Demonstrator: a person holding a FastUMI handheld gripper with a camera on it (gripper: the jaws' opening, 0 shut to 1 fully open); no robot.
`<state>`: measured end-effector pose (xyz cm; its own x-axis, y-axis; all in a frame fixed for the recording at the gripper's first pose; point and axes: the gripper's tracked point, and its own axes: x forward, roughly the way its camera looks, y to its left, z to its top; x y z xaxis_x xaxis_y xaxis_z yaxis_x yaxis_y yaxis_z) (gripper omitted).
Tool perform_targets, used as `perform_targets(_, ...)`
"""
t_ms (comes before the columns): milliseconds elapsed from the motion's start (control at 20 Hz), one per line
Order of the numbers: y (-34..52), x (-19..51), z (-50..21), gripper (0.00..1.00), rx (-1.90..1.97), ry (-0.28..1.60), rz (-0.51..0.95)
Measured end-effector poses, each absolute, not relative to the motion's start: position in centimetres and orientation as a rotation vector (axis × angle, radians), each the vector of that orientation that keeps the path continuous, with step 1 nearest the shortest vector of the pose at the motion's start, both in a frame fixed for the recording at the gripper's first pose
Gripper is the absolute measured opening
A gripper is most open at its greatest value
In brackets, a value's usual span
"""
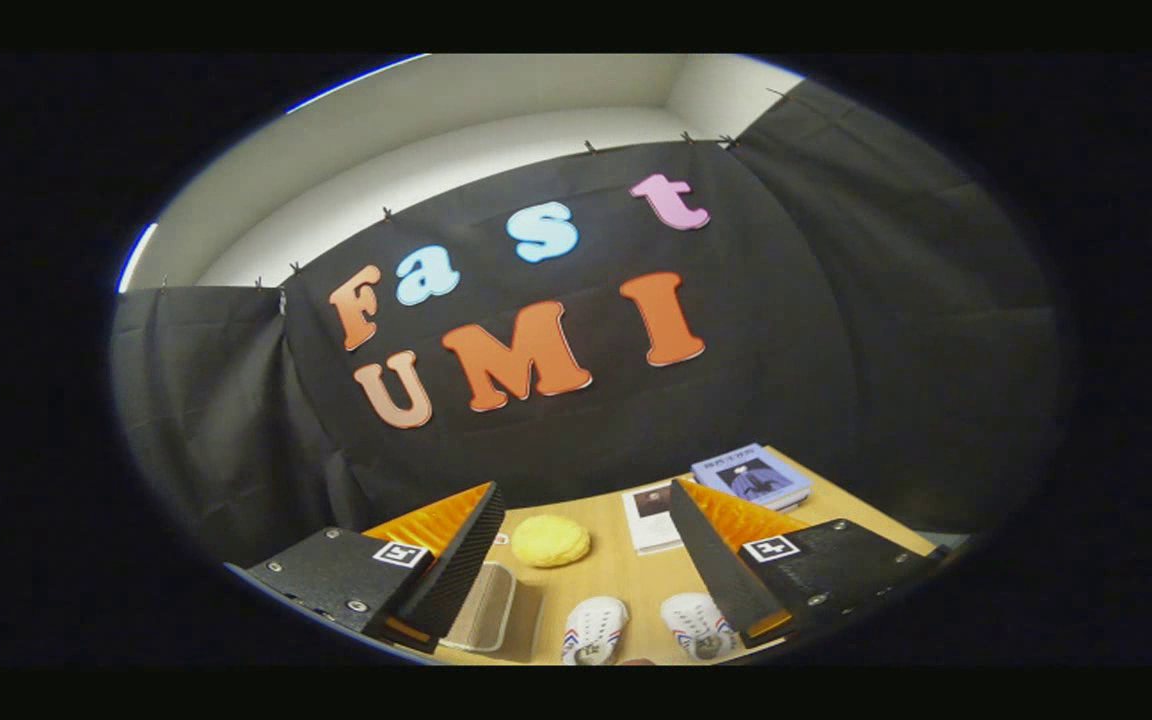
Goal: Open the storage box then place both shoes into the box .Put the left shoe in first, then the right shoe, with the right side of both shoes facing outward in a uniform manner.
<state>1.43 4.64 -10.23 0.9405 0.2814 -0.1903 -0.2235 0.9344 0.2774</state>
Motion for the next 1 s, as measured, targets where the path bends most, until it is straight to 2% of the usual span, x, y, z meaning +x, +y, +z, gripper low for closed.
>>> perform_targets(600,16.6,-1.7,-27.3,0.98,0.566,0.737,0.598)
perform_targets(1000,20.4,-3.6,-33.9,0.98,0.738,0.939,0.652)
